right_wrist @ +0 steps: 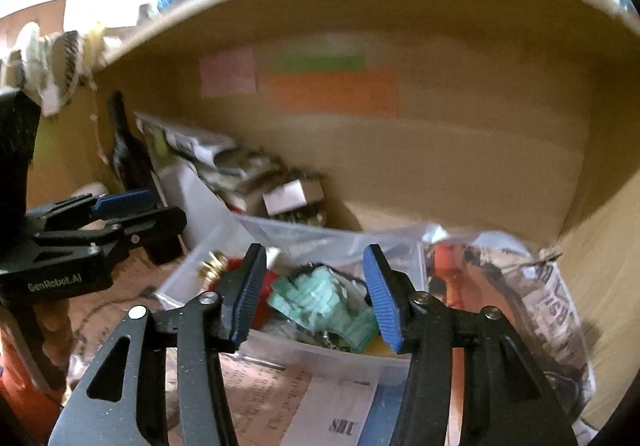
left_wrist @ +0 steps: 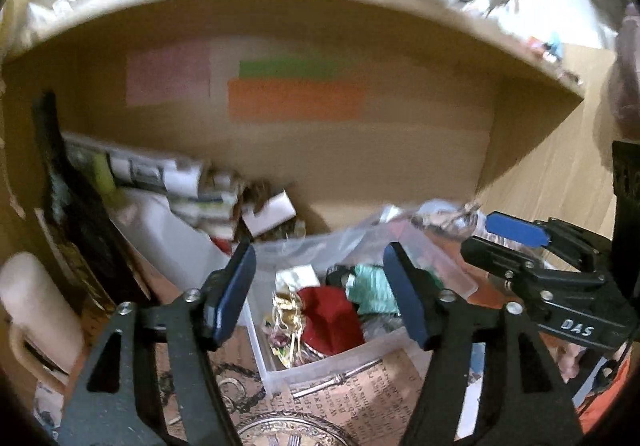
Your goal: Organize soft objects
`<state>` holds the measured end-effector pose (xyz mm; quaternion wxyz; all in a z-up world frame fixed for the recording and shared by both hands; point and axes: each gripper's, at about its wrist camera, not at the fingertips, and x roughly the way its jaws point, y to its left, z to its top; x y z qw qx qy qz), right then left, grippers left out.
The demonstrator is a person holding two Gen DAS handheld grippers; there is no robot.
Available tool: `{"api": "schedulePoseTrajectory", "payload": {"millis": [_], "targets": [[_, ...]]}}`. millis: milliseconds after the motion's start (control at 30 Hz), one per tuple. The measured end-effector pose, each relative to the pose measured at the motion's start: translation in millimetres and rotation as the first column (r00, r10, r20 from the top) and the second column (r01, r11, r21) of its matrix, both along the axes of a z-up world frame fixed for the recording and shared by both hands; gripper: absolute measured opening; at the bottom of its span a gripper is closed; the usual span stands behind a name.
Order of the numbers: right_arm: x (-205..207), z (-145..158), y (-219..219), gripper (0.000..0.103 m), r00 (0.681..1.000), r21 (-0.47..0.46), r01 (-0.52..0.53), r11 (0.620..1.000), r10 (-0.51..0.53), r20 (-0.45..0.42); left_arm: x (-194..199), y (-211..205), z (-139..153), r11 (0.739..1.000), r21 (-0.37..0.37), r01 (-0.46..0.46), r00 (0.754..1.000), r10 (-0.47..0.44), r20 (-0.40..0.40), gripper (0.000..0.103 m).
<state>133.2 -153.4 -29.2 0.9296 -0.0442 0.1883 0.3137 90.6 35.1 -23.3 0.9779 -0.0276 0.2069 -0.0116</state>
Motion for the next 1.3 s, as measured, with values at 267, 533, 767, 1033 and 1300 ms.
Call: {"api": "schedulePoseTrajectory", "payload": {"millis": [267,533,767,1033,1300], "targets": [[-38,25,-19,0.072,0.994,0.076,0.006,0.997,-0.014,0.105,-43,-6,26,1.000,0.014,0.004,0.993,-0.006,0.115,0.078],[-62,32,-25,0.085,0.988,0.108,0.015,0.994,-0.032,0.152,-71,-11,36,1.000,0.002,0.006,0.986,-0.006,0.166,0.096],[-70,31,-27,0.103,0.984,0.122,0.036,0.992,-0.056,0.167,-77,-9,36,1.000,-0.004,0.000,0.986,0.001,0.169,0.101],[-71,30,-28,0.103,0.985,0.127,0.039,0.991,-0.059,0.160,-78,-9,35,1.000,0.000,-0.005,0.985,0.004,0.171,0.102],[-71,30,-29,0.103,0.987,0.134,0.036,0.990,-0.057,0.153,-78,-9,34,1.000,0.003,-0.011,0.985,0.010,0.174,0.102]]}}
